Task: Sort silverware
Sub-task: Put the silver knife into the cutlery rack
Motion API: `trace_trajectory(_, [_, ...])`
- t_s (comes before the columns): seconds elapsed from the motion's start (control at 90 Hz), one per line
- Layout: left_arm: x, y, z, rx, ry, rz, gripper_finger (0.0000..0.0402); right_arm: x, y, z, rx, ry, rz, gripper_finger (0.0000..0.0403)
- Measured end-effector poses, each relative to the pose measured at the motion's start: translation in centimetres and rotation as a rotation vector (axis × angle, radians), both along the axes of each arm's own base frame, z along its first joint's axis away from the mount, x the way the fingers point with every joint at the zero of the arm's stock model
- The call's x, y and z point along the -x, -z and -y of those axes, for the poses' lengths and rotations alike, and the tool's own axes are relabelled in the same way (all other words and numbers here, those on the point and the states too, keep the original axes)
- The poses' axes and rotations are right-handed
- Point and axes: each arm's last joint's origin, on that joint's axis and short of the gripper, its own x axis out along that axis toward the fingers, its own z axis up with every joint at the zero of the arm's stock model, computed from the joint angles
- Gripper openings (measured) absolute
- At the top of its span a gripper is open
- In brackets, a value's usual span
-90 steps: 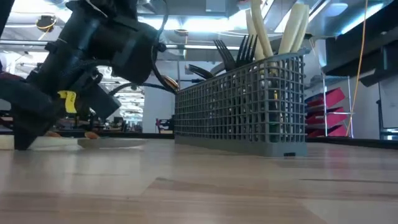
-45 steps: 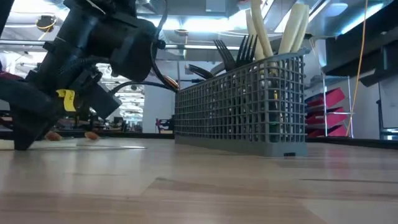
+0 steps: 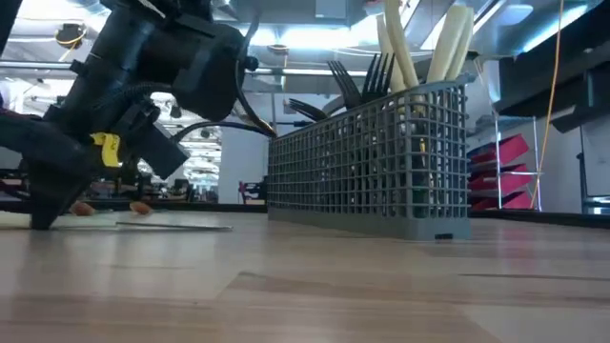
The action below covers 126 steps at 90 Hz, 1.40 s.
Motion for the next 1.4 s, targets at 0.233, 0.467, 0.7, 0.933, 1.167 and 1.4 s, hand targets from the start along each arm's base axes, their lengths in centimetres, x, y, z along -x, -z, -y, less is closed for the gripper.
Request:
trace_trajectory(0.233, [-1.7,-2.4,1.2,-0.006,-0.008,0.189,0.0009,3.4,-2.5,-1.5,-0.044,-0.042,0.088,0.0117])
trace_trajectory(0.467, [-2.2,-3.4,3.1,0.039,-0.032,0.292,0.0001,3.8,-3.1,-2.7,-0.041,-0.126,0.147,0.0117])
trace_trajectory(0.7, [-2.4,-3.4,4.6,0.065,-0.055,0.371,0.0001,3.6,-3.4,-2.9,-0.046,-0.164,0.184,0.0117])
trace_trajectory(0.933, [-2.2,-3.4,6.1,0.009,-0.05,0.456,0.0001,0.8,-3.8,-2.4,-0.049,-0.155,0.25,0.0117])
trace_trajectory(1.167, [-1.7,-5.1,6.3,-0.121,0.007,0.583,0.0004,-2.3,-1.6,-2.0,-0.071,-0.165,0.216,0.0117])
trace_trajectory(1.4, [-0.6,-9.3,5.5,-0.142,0.107,0.757,0.0035,-5.6,0.5,-2.9,-0.018,-0.121,0.164,0.0117])
